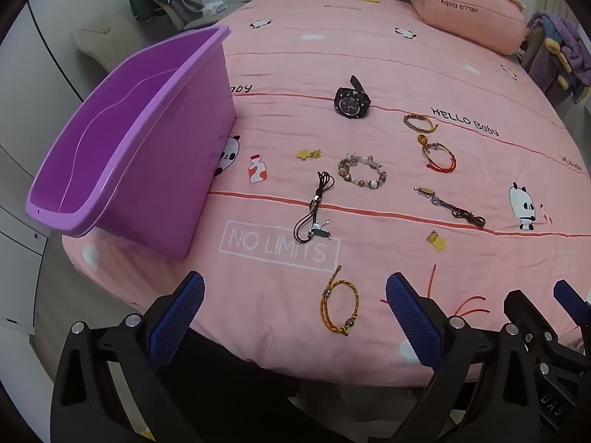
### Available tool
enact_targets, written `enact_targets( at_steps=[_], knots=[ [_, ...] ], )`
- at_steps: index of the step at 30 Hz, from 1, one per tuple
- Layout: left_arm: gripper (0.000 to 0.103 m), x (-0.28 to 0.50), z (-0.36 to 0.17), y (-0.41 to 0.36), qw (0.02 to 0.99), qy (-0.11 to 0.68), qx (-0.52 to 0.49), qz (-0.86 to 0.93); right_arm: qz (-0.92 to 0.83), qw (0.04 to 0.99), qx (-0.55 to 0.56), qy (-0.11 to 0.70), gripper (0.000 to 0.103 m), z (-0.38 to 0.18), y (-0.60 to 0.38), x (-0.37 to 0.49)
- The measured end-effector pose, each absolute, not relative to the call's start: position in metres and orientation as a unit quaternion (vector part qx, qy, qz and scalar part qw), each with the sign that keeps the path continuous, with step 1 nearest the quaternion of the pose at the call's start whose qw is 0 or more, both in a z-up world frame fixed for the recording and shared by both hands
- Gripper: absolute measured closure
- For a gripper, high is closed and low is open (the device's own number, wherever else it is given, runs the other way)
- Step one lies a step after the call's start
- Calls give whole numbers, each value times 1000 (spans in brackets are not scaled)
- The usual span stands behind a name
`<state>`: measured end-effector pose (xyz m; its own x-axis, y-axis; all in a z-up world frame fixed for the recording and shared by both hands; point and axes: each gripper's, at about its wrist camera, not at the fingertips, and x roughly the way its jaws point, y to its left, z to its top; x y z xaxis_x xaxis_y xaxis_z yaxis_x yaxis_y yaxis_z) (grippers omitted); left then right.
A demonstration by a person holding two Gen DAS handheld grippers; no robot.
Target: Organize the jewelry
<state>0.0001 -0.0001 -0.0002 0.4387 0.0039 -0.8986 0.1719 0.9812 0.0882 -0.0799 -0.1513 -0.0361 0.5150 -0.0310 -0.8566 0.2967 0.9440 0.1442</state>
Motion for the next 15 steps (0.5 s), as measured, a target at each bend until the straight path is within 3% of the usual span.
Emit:
enact_targets(
  at_steps=[15],
  knots=[
    [6,-1,-2,0,846,524,86,-49,-96,860,135,483,10,-38,-151,-82]
  ],
)
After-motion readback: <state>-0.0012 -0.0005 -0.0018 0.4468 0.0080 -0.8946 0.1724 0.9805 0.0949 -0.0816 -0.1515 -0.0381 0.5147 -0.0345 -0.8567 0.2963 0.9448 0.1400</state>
